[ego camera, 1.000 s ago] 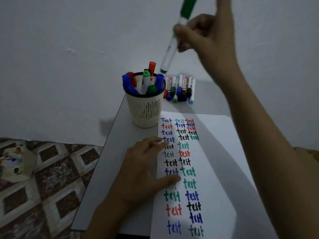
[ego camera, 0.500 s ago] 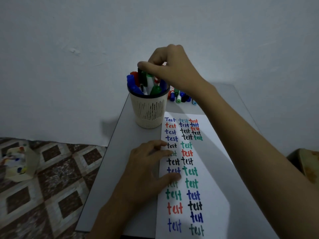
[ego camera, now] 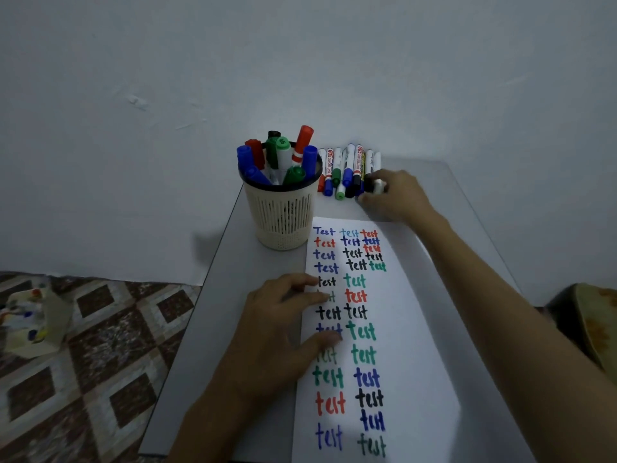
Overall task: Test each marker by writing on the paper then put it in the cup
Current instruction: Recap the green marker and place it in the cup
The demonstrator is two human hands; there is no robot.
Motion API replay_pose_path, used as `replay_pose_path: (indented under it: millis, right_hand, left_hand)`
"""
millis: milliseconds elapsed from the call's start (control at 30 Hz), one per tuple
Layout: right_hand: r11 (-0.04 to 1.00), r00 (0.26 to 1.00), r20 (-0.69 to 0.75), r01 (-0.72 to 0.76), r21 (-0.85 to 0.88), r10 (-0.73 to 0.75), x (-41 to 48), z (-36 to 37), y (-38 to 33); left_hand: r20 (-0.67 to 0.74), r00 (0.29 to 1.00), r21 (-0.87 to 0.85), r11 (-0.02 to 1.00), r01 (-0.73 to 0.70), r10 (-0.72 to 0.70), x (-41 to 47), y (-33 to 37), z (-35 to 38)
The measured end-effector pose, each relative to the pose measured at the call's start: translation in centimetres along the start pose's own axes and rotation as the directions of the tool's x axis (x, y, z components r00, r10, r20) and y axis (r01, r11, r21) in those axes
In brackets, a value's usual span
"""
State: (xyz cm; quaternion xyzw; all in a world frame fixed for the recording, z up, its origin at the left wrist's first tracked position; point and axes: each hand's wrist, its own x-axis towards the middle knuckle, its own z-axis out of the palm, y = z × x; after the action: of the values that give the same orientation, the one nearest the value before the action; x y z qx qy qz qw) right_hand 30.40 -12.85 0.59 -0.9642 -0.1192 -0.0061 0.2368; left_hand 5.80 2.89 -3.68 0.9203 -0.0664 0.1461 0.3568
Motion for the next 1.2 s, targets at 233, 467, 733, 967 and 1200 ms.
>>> replay_pose_path:
  millis: [233,467,733,967,1200]
  right_hand:
    - [0.985,0.975,-0.213,-0.02,0.171,0.057,-0.7,0.8,1.5]
    - [0.283,0.899,0.159,-0.29,0.914,0.408,-2.8,-2.1,1.7]
    - [0.187,0.888,0.454,-0.435,0.881,-0.074,-10.5,-2.5,-0.5]
    - [0.481,0.803,0.47,-0.269,0.834,-0.367,-18.0,-1.4,-1.5]
    - [0.652,0.801,0.52,-0.228,0.723,-0.297,-20.1,-1.6,-3.1]
  left_hand:
    - [-0.015,1.0,-0.036,0.999,0.025,-0.025,0.0,0.0,0.0]
    - [-0.052,0.998,-0.072,0.997,0.023,-0.026,0.1,0.0,0.0]
    - [-0.097,0.994,-0.087,0.996,0.032,-0.04,0.1,0.6,-0.2]
    - [-0.179,0.978,-0.348,0.937,0.041,-0.109,0.0,2.0,-1.0]
    - [-0.065,0.998,-0.423,0.905,-0.041,0.015,-0.1,2.8,-0.9]
